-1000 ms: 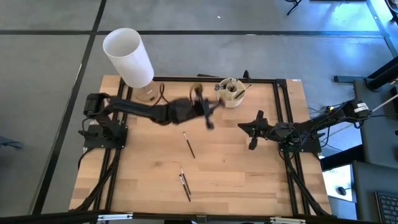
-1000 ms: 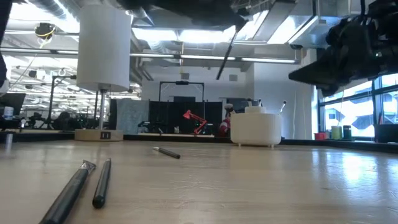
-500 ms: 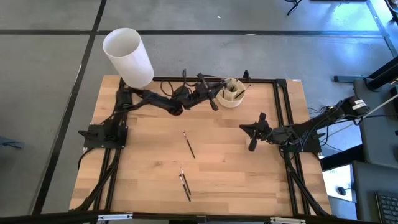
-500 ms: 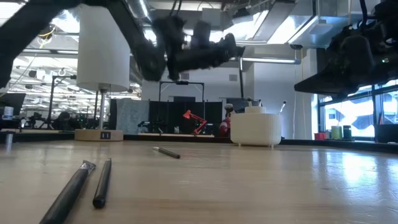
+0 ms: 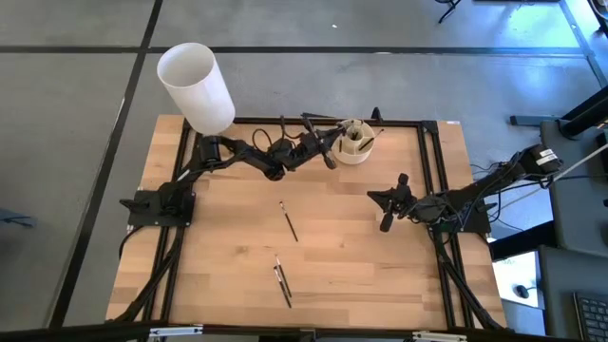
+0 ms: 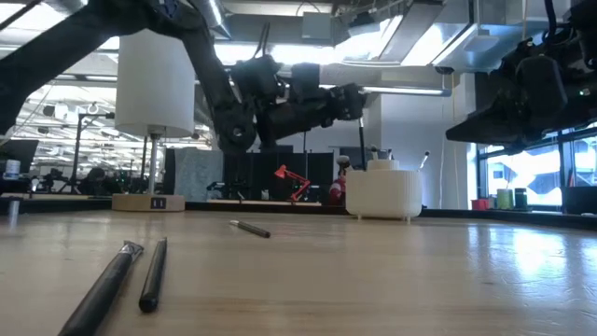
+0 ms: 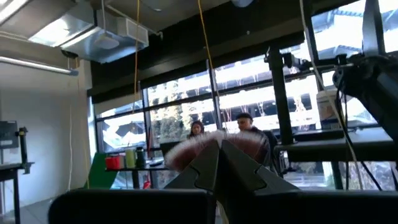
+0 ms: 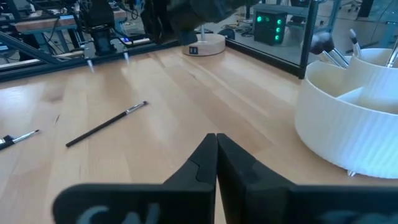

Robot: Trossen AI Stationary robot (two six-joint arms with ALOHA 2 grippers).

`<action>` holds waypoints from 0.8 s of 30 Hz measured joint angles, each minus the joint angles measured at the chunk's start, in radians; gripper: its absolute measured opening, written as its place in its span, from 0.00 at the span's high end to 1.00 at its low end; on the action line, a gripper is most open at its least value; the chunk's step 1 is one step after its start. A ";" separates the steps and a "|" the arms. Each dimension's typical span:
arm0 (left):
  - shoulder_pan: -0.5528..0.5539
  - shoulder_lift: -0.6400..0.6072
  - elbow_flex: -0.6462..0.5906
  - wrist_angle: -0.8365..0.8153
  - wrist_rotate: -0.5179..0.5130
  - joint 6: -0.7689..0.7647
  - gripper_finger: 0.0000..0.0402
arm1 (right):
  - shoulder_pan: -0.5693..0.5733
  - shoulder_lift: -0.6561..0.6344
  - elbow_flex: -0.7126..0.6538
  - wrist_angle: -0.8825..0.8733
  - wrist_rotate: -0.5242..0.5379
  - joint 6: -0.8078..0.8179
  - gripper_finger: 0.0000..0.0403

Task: Sort items
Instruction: Put the highlighter brush into the pen organizer

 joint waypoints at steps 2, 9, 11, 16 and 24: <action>0.005 0.015 0.032 0.001 0.005 -0.010 0.98 | 0.000 0.000 0.000 -0.002 0.000 0.000 0.98; 0.005 0.028 0.102 -0.025 0.006 0.002 0.98 | 0.000 0.000 0.000 -0.016 0.000 -0.001 0.99; 0.005 0.028 0.103 -0.058 0.008 0.003 0.98 | 0.000 0.000 0.000 -0.026 0.000 0.001 0.99; 0.004 0.028 0.103 -0.243 0.008 -0.003 0.98 | 0.000 0.000 0.000 -0.034 0.000 0.005 0.98; -0.007 0.029 0.103 -0.299 -0.019 -0.003 0.90 | 0.000 0.000 0.000 -0.038 -0.008 0.017 0.99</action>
